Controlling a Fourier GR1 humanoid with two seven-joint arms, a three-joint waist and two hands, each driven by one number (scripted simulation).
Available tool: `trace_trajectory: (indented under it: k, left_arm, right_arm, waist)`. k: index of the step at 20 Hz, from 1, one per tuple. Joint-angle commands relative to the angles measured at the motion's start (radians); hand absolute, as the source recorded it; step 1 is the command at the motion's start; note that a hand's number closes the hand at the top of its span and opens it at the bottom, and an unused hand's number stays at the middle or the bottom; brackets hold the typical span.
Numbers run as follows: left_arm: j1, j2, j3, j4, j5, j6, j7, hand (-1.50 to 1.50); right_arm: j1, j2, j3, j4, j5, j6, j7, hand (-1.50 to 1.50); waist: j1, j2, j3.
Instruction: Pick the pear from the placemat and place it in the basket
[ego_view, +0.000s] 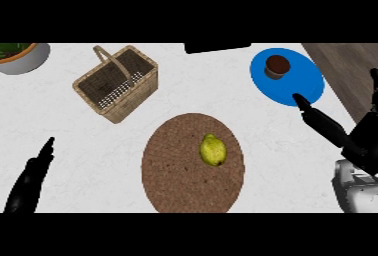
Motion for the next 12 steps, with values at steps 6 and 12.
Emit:
trace_trajectory:
  k: [6,12]
  left_arm:
    - [0.003,0.031,-0.001,-0.009,-0.017,-0.003,0.026,0.00]
    - [-0.026,0.021,-0.025,-0.008,-0.042,-0.001,0.037,0.00]
  right_arm:
    - [0.393,0.018,0.245,0.052,0.256,-0.041,0.196,-1.50]
    - [0.566,-0.022,0.427,-0.118,0.462,-0.009,0.317,-1.50]
  waist:
    - [0.038,0.016,-0.006]
    - [0.060,0.015,-0.005]
